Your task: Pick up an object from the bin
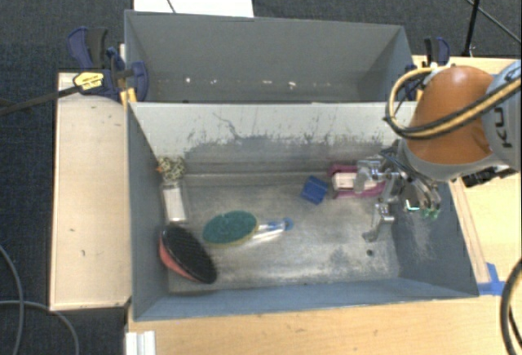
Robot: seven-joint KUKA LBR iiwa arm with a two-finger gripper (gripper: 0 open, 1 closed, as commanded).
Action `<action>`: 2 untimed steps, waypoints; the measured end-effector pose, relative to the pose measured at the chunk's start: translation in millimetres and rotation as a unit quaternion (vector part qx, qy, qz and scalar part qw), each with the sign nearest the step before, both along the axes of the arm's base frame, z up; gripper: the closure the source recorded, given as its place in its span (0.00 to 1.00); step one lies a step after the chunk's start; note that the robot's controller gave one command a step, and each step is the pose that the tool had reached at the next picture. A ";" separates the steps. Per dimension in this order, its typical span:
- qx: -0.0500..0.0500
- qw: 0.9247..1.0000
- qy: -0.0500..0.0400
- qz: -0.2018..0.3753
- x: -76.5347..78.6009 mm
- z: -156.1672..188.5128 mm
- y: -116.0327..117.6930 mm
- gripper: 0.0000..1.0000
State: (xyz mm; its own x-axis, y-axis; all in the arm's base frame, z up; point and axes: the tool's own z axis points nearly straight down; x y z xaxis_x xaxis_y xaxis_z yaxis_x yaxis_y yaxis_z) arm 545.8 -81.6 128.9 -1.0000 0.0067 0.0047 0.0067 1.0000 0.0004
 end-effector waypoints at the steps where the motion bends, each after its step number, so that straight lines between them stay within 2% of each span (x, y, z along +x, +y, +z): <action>1: 0.001 0.999 -0.005 -0.046 43.8 -32.8 59.8 0.00; 2: 0.000 0.999 -0.002 -0.043 40.7 -60.0 54.0 0.00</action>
Offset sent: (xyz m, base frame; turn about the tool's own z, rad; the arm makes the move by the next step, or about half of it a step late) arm 0.0421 0.0557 -0.0319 0.0973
